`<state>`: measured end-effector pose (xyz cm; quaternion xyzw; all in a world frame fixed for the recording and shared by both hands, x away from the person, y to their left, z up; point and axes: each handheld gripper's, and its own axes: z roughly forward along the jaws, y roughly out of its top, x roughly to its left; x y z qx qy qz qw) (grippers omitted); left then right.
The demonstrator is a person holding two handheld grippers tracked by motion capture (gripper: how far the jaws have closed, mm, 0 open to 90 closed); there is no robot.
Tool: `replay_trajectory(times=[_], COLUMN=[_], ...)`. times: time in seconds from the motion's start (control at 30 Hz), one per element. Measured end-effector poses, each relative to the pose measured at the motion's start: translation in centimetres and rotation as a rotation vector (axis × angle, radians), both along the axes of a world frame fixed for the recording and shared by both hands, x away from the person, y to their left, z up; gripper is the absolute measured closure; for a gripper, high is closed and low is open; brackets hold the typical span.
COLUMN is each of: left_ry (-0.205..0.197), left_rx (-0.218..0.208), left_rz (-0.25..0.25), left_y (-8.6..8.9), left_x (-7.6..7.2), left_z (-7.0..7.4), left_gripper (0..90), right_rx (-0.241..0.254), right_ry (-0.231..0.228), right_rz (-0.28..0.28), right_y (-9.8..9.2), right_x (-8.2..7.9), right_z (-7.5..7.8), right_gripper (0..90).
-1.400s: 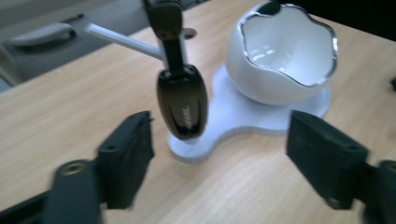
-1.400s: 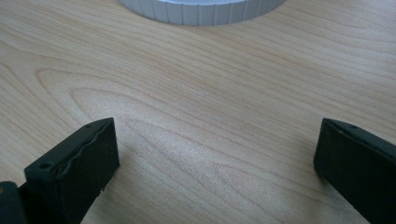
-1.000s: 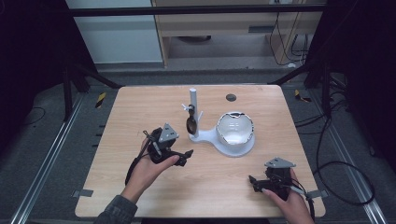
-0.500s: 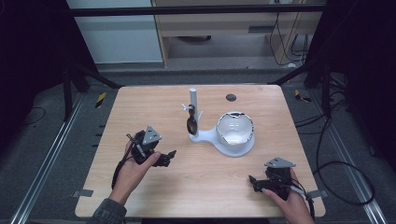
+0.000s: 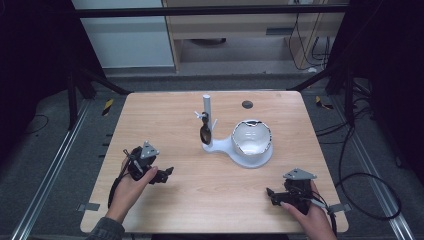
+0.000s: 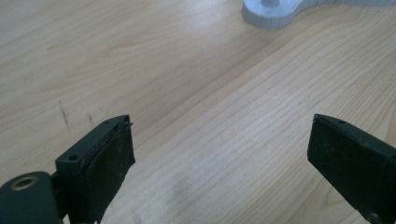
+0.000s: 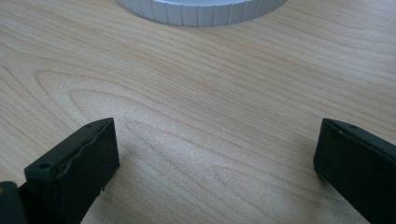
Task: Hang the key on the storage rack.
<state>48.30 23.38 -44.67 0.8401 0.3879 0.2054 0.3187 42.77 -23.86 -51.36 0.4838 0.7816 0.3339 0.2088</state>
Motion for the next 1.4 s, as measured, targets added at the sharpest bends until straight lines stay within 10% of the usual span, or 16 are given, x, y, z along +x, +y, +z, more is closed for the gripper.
replay_trajectory(times=[0.8,1.13,1.4], left_ry=[0.097,0.098,0.019], left_rx=[-0.003,-0.042,-0.078], left_rz=[0.084,0.092,0.133], left_y=[3.9,3.8,3.8], left_x=[0.8,1.0,0.4], left_z=[-4.1,-5.3,-6.1], left_gripper=[6.3,5.3,3.0], right_rx=[-0.001,0.0,0.0], right_ry=[0.0,0.0,0.0], right_rz=[-0.001,-0.001,-0.001], right_y=[0.0,0.0,0.0], right_x=[0.0,0.0,0.0], right_z=[0.0,0.0,0.0], right_gripper=[0.4,0.4,0.4])
